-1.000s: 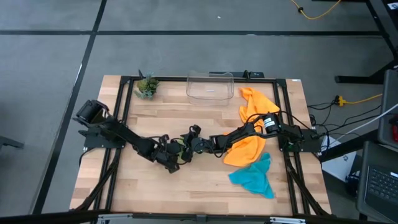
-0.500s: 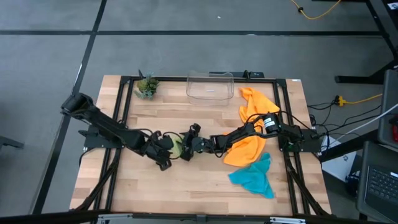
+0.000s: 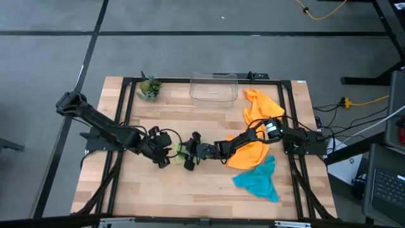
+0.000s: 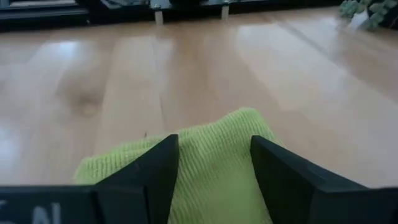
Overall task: Fold microfiber towels
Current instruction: Fold the bottom microfiber cloth
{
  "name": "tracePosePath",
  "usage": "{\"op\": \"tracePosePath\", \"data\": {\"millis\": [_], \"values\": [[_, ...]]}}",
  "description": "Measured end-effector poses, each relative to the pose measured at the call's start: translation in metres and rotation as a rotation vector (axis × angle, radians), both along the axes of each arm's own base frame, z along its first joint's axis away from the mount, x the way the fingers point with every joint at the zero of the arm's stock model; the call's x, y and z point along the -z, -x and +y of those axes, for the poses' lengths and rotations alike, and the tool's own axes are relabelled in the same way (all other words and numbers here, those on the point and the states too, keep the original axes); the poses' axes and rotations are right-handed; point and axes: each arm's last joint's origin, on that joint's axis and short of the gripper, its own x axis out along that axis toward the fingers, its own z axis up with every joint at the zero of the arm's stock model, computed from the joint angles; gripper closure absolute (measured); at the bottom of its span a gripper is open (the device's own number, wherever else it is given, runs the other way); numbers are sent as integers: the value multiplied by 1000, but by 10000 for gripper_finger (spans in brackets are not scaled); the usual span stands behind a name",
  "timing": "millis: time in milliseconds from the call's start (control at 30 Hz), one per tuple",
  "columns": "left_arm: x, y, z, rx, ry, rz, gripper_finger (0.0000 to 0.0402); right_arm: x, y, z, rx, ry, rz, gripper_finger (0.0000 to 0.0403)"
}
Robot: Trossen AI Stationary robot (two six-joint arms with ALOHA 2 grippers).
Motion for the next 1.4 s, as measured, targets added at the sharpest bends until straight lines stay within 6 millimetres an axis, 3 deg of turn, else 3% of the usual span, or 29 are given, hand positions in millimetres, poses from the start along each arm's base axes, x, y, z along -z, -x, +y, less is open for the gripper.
{"op": "tracePosePath", "data": {"millis": [133,333,600,733,933,1033,1200,1300,1400], "values": [[0,0,0,0,-2,3,310,12,0,0,4,2,8,199],[0,1,0,0,-5,10,310,7,-1,0,-16,41,-37,199],[0,1,0,0,-5,10,310,-36,-3,0,-20,109,-107,199],[0,1,0,2,-4,11,310,-56,1,0,-9,73,-51,199],[1,1,0,7,-5,14,310,-29,7,5,30,-98,43,199],[1,1,0,22,-15,19,310,-9,10,16,33,-111,65,199],[1,1,0,31,-23,27,310,5,13,26,92,-74,53,199],[1,2,1,30,-28,36,310,10,10,16,117,-75,46,199],[2,3,1,30,-31,42,310,13,2,-9,143,-93,49,199]]}}
